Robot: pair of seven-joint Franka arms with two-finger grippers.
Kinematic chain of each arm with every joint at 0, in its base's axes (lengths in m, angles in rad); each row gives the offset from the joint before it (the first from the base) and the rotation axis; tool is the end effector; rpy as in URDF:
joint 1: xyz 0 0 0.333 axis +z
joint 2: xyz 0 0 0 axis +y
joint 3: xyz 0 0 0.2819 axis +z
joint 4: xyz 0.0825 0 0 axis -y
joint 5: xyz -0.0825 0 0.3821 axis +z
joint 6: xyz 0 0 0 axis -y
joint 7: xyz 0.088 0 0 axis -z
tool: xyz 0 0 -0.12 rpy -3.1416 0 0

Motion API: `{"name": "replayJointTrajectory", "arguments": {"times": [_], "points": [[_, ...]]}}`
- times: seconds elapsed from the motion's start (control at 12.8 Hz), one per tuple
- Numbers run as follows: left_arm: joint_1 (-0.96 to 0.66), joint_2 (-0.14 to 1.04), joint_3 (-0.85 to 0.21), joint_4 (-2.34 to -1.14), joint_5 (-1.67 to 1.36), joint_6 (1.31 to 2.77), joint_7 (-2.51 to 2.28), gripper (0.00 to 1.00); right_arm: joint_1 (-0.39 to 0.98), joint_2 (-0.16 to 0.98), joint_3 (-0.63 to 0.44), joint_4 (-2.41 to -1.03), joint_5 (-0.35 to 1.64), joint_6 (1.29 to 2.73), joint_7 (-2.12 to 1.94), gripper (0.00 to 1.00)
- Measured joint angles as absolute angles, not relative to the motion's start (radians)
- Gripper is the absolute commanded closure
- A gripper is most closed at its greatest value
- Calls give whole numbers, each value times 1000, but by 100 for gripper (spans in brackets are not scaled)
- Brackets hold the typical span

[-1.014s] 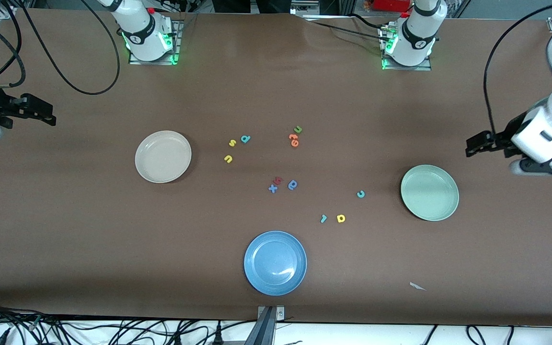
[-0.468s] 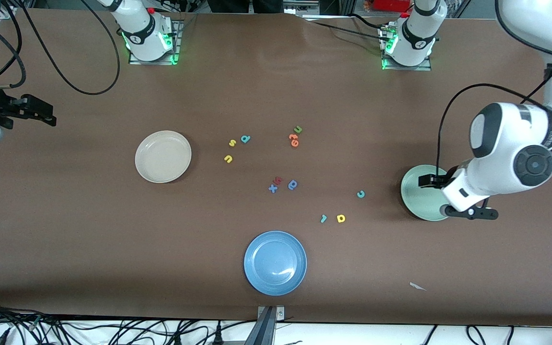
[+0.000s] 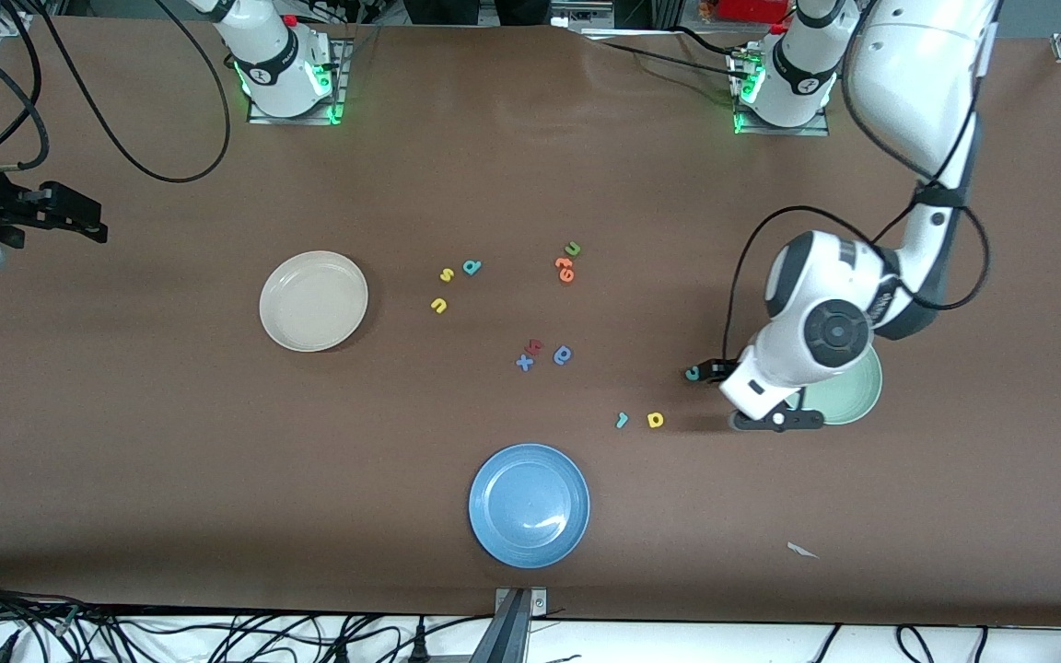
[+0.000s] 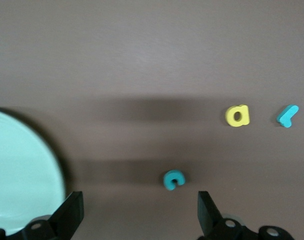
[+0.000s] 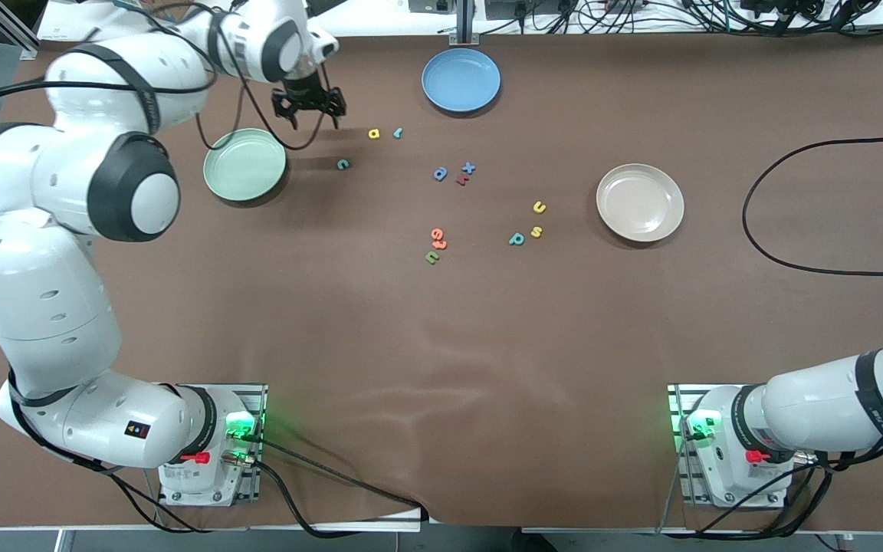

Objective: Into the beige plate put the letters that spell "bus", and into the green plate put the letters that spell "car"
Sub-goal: 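Reach the left gripper to the cyan c letter and grasp it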

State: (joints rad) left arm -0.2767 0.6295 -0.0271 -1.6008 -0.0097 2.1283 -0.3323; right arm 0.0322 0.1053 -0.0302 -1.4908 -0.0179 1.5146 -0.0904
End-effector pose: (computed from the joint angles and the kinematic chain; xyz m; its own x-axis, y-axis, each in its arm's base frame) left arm 0.6306 -0.1966 0.2152 0.9938 0.0388 -0.1039 0.0379 -0.9992 -0.0109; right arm 0.5737 -0.0003 0.5508 0.9924 0.0911 -0.0829 0.0926 -0.9956 0.0136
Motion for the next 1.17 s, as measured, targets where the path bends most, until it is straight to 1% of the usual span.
{"name": "replayJointTrajectory", "arguments": {"times": [0.16, 0.31, 0.39, 0.47, 0.62, 0.7, 0.86, 1.09, 1.17], "points": [[-293, 660, -30, -1639, -10, 2224, -353, 0, 32, 105, -30, -1491, -18, 1515, -90, 0], [-304, 669, -31, -1715, -10, 2325, -354, 0, 32, 106, -30, -1491, -18, 1515, -90, 0], [-310, 669, -32, -1744, -10, 2350, -354, 4, 32, 106, -31, -1491, -18, 1515, -90, 0], [-317, 668, -32, -1762, -10, 2359, -354, 10, 31, 106, -31, -1491, -18, 1515, -90, 0], [-332, 666, -32, -1774, -10, 2363, -354, 26, 31, 106, -31, -1491, -18, 1515, -89, 0], [-334, 665, -32, -1774, -10, 2363, -354, 30, 31, 106, -31, -1491, -18, 1515, -89, 0], [-334, 663, -32, -1774, -10, 2363, -354, 34, 30, 107, -33, -1491, -18, 1515, -80, 0], [-332, 663, -29, -1775, -10, 2366, -354, 36, 29, 123, -35, -1492, -18, 1515, -66, 0], [-332, 663, -29, -1775, -10, 2367, -354, 39, 30, 134, -35, -1492, -18, 1515, -63, 0]]}}
